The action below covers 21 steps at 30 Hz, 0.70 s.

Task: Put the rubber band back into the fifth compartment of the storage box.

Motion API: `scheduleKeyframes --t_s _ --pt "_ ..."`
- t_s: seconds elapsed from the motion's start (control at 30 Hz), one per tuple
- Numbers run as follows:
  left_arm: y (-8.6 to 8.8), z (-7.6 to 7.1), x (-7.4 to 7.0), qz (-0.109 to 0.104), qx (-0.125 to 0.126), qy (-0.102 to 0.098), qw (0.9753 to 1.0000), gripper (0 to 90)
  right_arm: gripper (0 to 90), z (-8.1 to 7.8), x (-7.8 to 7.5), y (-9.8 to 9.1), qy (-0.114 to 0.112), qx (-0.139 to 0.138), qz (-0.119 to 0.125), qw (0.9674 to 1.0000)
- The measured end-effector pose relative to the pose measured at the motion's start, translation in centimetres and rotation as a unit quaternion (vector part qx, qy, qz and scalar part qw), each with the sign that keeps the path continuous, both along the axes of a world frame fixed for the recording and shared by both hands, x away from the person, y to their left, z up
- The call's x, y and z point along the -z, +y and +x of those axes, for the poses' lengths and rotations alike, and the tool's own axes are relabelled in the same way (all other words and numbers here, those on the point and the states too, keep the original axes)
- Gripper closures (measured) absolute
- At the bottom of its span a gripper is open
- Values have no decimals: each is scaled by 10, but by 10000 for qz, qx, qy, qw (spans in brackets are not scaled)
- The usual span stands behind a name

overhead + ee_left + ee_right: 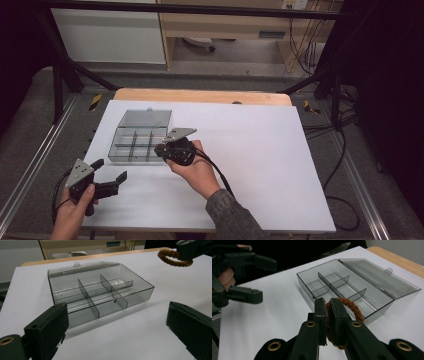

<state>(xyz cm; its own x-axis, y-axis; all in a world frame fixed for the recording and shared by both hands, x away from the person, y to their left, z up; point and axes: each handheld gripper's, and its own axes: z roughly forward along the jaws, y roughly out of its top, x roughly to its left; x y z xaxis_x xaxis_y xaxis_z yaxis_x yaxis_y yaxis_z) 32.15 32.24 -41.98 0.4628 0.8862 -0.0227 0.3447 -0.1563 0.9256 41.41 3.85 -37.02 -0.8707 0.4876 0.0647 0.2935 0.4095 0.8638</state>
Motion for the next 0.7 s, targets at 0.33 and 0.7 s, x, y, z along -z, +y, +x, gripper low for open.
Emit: scheduleKeyframes --t_s 0.33,0.7 --pt "-1 0 0 -13 22 16 10000 41 845 12 -8 11 -22 -36 -76 10000" --pt "0 0 0 -7 52 17 10000 41 845 24 -18 15 17 162 335 9993"
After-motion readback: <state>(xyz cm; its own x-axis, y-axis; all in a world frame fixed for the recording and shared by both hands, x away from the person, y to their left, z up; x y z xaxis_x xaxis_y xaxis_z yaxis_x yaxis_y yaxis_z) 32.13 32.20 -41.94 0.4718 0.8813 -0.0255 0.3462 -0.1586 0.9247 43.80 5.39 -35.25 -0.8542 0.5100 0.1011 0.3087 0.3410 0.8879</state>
